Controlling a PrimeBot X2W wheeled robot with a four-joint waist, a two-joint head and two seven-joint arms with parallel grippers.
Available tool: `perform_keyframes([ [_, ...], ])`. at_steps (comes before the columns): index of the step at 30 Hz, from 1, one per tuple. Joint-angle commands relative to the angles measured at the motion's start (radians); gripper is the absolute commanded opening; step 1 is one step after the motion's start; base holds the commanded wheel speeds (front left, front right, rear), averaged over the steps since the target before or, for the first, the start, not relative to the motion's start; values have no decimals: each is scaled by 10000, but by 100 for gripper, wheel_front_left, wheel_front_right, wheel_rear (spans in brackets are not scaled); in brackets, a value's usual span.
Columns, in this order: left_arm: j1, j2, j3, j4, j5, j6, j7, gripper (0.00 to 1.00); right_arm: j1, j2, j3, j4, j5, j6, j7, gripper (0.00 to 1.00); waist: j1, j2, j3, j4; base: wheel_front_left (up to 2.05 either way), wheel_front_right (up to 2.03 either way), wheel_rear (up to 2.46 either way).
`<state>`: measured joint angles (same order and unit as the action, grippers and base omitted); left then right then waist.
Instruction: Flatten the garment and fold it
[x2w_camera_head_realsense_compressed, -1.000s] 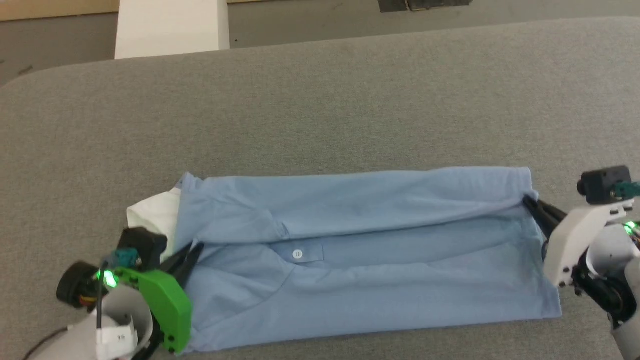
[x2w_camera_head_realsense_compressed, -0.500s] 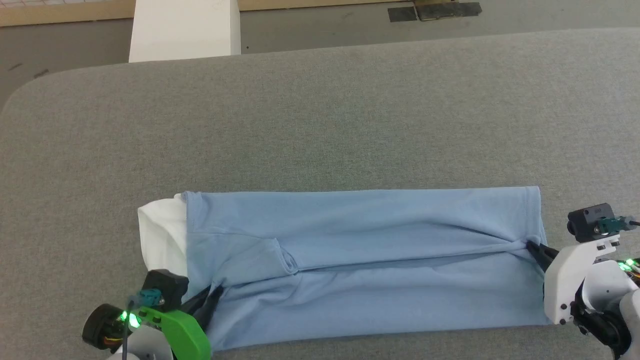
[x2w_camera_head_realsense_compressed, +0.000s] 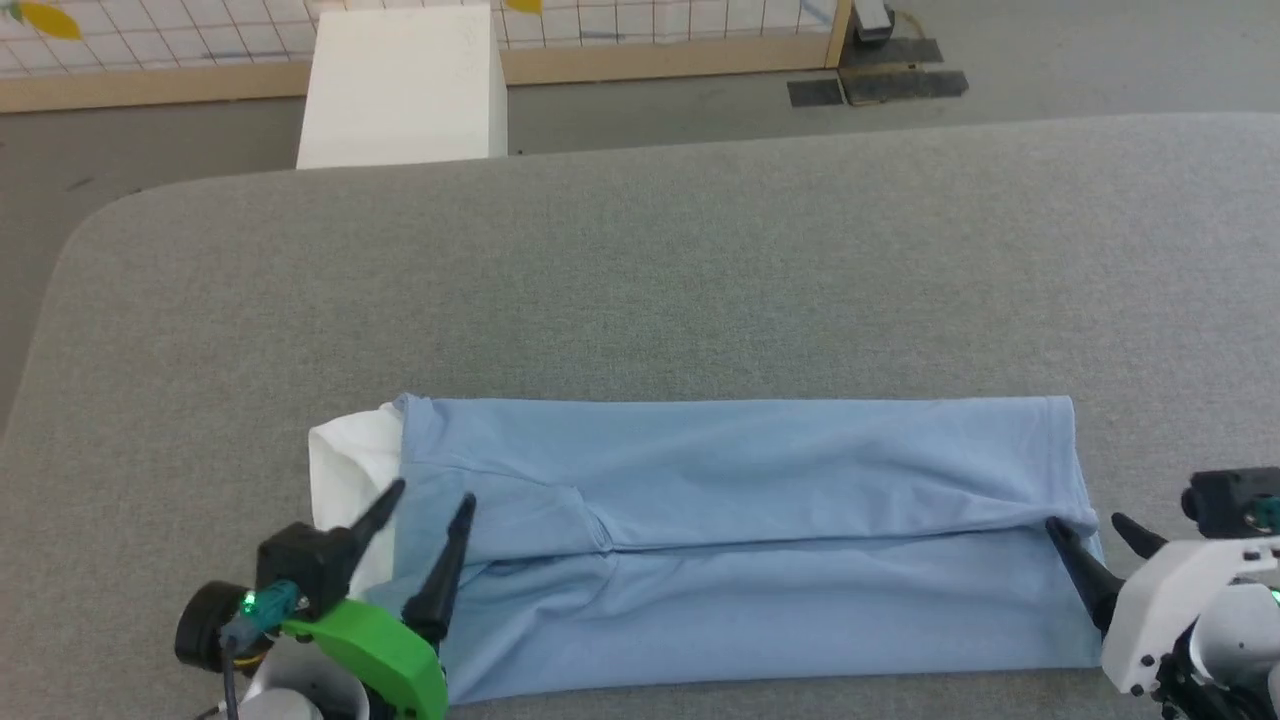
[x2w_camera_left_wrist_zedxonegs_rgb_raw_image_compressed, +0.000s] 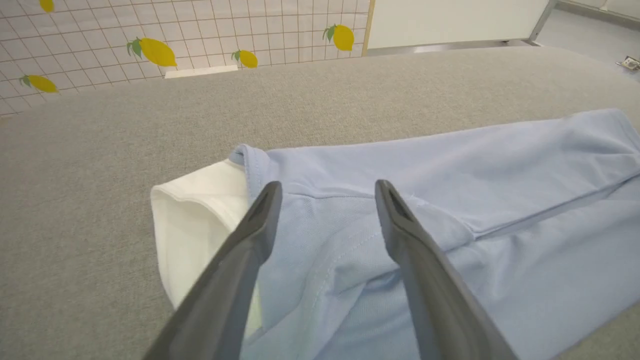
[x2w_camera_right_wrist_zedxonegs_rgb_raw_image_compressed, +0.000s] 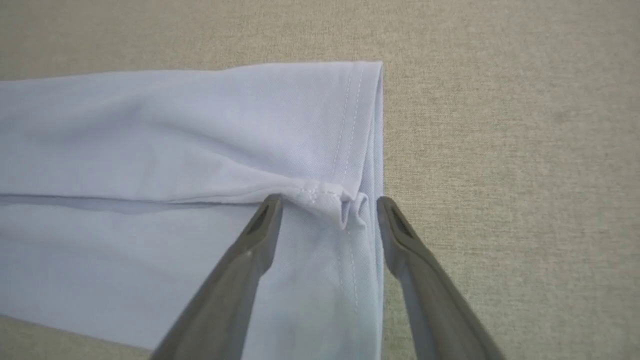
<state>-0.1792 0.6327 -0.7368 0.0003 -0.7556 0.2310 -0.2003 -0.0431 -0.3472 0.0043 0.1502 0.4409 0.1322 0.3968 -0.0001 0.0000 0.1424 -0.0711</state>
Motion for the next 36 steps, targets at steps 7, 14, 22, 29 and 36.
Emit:
perform_keyframes([
  [7, -131, -764, 1191, 304, 1188, 962, -600, 100, 762, 1265, -1267, -1094, -200, -15, -682, 100, 1, 0, -429, 199, 0, 0, 0],
  [14, -146, -2087, 2986, 485, 2512, 701, -612, 100, 551, 2526, -2309, -1089, -827, -15, -1210, 100, 1, 0, -618, 294, 0, 0, 0],
  [22, 45, -3290, 4654, 1329, 3476, -298, -613, 100, -614, 2951, -3366, 353, -1571, -15, -941, 100, 1, 0, -665, 255, 0, 0, 0],
  [29, 119, -3939, 5474, 1916, 4075, -933, -614, 100, -1628, 2966, -3744, 2332, -1915, -15, 120, 100, 1, 0, -638, 284, 0, 0, 0],
  [36, 121, -4408, 5994, 2193, 4586, -1436, -614, 100, -2121, 2968, -3834, 3674, -2565, -15, 1782, 100, 1, 0, -557, 357, 0, 0, 0],
])
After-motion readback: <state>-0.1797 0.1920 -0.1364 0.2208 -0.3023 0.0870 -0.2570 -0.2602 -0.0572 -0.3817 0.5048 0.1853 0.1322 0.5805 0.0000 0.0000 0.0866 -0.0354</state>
